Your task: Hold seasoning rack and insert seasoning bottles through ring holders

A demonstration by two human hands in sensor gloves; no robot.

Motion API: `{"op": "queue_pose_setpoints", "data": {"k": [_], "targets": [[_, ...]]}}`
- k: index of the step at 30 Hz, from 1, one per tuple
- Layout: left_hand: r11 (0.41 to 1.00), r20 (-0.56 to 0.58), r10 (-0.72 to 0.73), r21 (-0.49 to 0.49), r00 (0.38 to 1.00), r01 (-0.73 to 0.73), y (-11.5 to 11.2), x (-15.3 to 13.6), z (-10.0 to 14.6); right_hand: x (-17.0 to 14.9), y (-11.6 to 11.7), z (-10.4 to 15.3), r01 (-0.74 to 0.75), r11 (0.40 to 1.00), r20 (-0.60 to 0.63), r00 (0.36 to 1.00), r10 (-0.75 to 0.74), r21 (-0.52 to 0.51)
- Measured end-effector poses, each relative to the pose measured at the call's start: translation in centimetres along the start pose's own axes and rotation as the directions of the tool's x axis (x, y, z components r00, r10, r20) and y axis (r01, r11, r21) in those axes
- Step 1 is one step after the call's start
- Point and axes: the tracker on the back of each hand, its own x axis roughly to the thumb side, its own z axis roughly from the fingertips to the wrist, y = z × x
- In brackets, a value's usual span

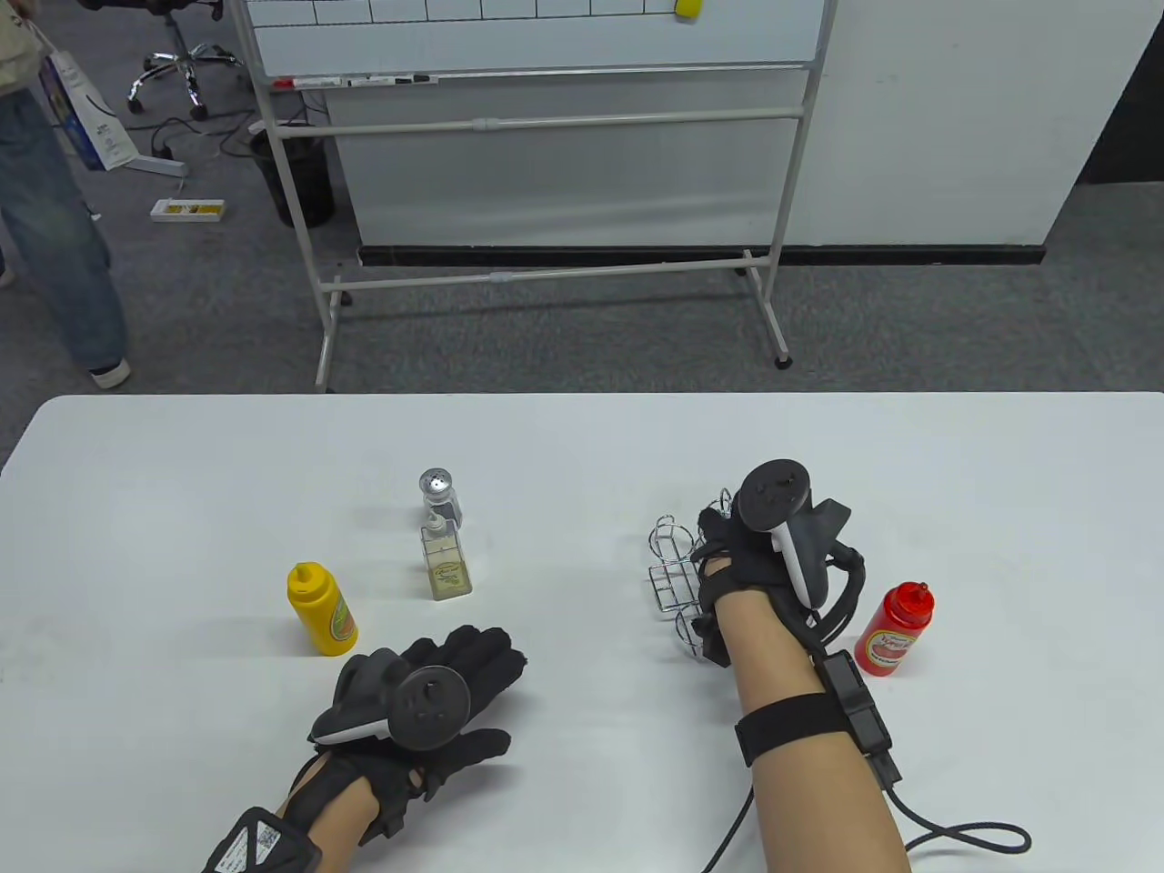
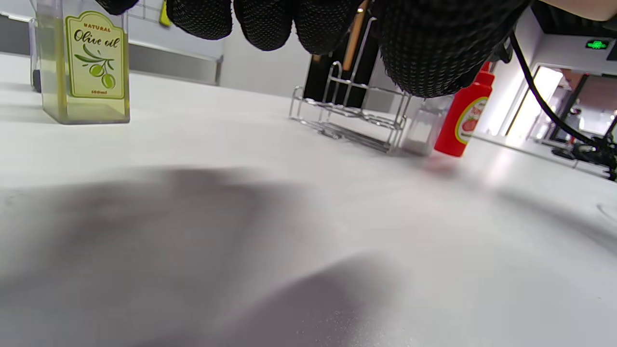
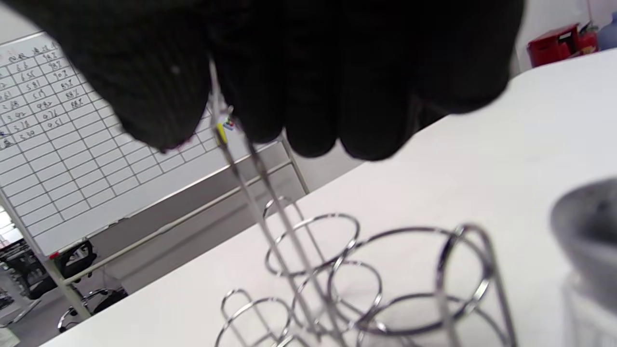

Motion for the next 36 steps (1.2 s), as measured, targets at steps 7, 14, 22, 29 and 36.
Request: {"op": "queue_pose_setpoints", "data": {"k": [7, 14, 22, 29, 36], "targets": [[1.000, 0.000, -0.003, -0.003, 1.000, 0.003, 0.0, 0.0, 0.0, 0.4, 0.2, 0.2, 0.038, 0.999, -0.021, 0.999, -0.039, -0.039], [1.000, -0.028, 0.000, 0.016, 1.000, 0.001, 0.3, -0.4, 0.1, 2.9, -2.5, 3.9, 0.034, 0.996, 0.259, 0.966, -0.010, -0.086], [1.000, -0.055, -0.001, 0.013, 0.998, 0.002, 0.3, -0.7, 0.2, 1.7, -3.6, 10.7, 0.150, 0.988, 0.551, 0.829, -0.101, -0.045], [1.000, -0.082, 0.005, 0.013, 0.997, -0.004, 0.3, -1.3, 0.3, -0.7, -0.9, 14.2, 0.282, 0.954, 0.635, 0.721, -0.278, 0.098], [0.988, -0.077, 0.019, 0.153, 0.997, -0.007, 1.8, -1.4, 1.1, -1.0, 0.1, 14.8, 0.261, 0.958, 0.671, 0.689, -0.273, 0.122]]}}
